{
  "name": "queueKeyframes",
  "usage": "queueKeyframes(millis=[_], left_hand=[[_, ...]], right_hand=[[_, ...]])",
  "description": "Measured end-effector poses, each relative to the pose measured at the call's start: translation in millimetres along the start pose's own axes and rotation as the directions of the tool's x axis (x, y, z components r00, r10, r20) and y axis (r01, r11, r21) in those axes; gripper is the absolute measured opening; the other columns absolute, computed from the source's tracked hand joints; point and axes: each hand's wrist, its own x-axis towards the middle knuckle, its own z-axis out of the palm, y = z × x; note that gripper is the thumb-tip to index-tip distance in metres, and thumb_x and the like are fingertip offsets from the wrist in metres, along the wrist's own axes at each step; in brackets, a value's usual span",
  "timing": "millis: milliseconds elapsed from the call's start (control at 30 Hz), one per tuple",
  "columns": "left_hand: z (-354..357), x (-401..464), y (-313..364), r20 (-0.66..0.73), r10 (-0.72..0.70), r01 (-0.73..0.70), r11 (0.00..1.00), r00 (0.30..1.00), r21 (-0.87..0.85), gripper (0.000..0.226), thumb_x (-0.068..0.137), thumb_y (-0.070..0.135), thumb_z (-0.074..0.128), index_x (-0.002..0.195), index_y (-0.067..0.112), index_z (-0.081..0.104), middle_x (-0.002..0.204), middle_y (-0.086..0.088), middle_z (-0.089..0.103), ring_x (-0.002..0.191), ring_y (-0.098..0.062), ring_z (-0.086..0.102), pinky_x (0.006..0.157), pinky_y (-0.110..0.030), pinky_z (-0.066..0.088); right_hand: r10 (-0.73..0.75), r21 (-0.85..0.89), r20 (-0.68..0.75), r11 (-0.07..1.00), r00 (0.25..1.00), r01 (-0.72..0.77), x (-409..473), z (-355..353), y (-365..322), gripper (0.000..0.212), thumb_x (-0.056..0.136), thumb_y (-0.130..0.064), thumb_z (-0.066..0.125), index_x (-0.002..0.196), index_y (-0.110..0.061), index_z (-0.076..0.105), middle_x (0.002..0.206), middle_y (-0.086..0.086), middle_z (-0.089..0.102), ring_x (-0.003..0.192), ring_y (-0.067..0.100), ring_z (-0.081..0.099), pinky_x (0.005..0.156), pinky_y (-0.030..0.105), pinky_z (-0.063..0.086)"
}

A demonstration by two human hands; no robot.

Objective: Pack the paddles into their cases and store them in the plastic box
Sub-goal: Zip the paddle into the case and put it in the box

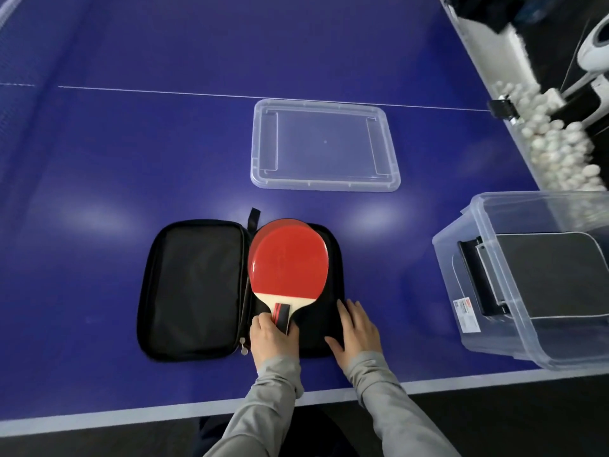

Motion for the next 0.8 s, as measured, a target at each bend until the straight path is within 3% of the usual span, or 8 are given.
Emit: queueKeyframes(millis=[333,500,800], left_hand=[[19.2,-1.2,9.2,-0.053,-0.03,0.027,0.998,0.998,-0.052,0.03,0.069,0.016,0.077,0.077,0.0,0.053,0.08,-0.014,0.054,0.076,-0.033,0.054,0.064,-0.032,0.036],[24.5,-1.3,7.0,-0.032,-0.015,0.014,1.0,0.999,-0.02,0.029,0.069,0.014,0.077,0.077,0.0,0.052,0.081,-0.015,0.053,0.077,-0.034,0.053,0.067,-0.041,0.044],[24.6,-13.8,-4.1,-0.003,-0.005,0.005,1.0,1.0,0.015,0.029,0.069,0.013,0.078,0.078,-0.001,0.054,0.083,-0.016,0.054,0.081,-0.034,0.052,0.073,-0.045,0.047]], right_hand=[[-0.001,0.001,-0.026,1.0,1.0,0.001,-2.6,5.6,1.8,0.07,0.092,-0.045,0.044,0.149,-0.023,0.01,0.157,0.001,0.01,0.146,0.019,0.005,0.115,0.036,0.019],[0.012,0.01,-0.03,1.0,0.999,-0.012,-2.7,6.4,1.3,0.07,0.091,-0.044,0.047,0.148,-0.024,0.011,0.157,0.0,0.011,0.146,0.018,0.005,0.115,0.037,0.019],[0.026,-0.005,-0.044,1.0,0.999,-0.027,-2.5,7.1,0.2,0.071,0.09,-0.045,0.047,0.148,-0.025,0.012,0.157,-0.001,0.012,0.146,0.016,0.006,0.114,0.035,0.02]])
